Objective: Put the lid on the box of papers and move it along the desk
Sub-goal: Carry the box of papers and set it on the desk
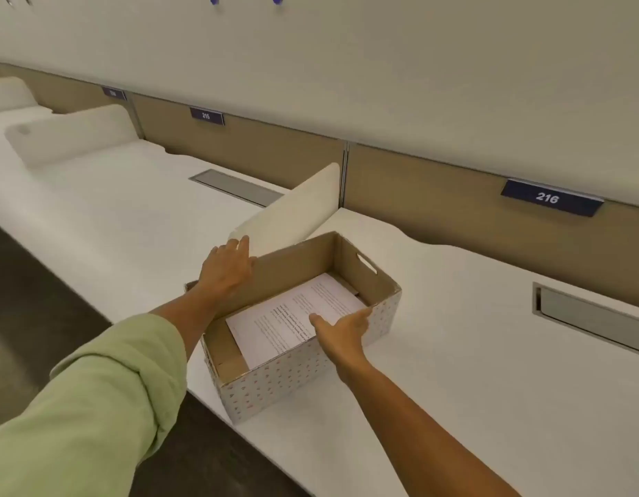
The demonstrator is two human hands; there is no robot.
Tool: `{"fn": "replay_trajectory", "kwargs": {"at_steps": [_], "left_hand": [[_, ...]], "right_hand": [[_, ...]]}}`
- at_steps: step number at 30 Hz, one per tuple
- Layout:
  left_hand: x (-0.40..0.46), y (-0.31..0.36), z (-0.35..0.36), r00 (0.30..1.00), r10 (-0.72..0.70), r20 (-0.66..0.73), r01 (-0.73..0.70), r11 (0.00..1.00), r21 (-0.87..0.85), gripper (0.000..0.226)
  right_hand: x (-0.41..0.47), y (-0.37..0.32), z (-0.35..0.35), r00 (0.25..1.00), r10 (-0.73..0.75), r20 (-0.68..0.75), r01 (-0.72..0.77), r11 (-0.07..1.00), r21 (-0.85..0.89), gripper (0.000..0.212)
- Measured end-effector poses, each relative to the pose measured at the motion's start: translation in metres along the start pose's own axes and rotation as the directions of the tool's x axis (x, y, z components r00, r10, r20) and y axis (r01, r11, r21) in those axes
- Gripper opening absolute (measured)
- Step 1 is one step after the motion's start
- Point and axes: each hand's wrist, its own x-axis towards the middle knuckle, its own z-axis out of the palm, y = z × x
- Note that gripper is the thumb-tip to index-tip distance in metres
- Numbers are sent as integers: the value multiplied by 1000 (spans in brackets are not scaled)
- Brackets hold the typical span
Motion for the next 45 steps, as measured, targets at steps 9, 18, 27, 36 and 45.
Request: {"fn": "replay_trajectory", "kwargs": {"at_steps": [9, 18, 27, 36, 45], "left_hand": [[5, -19, -2, 990, -48, 136, 56, 997, -60, 47], [24, -18, 4, 974, -97, 205, 93, 995, 33, 26], [4, -9, -6, 976, -91, 197, 107, 992, -70, 27], [-25, 35, -55, 994, 1, 109, 20, 982, -190, 25], [-95, 143, -115, 990, 94, 104, -63, 962, -266, 31]], "right_hand": [[-12, 11, 19, 959, 141, 245, -168, 981, 95, 111], [-2, 10, 16, 948, 178, 264, -193, 981, 32, 95], [-6, 6, -15, 968, 125, 217, -130, 992, 6, 84], [-32, -8, -96, 991, -77, 110, 74, 997, 27, 62], [-84, 9, -219, 968, -242, -59, 239, 969, -59, 48]]}}
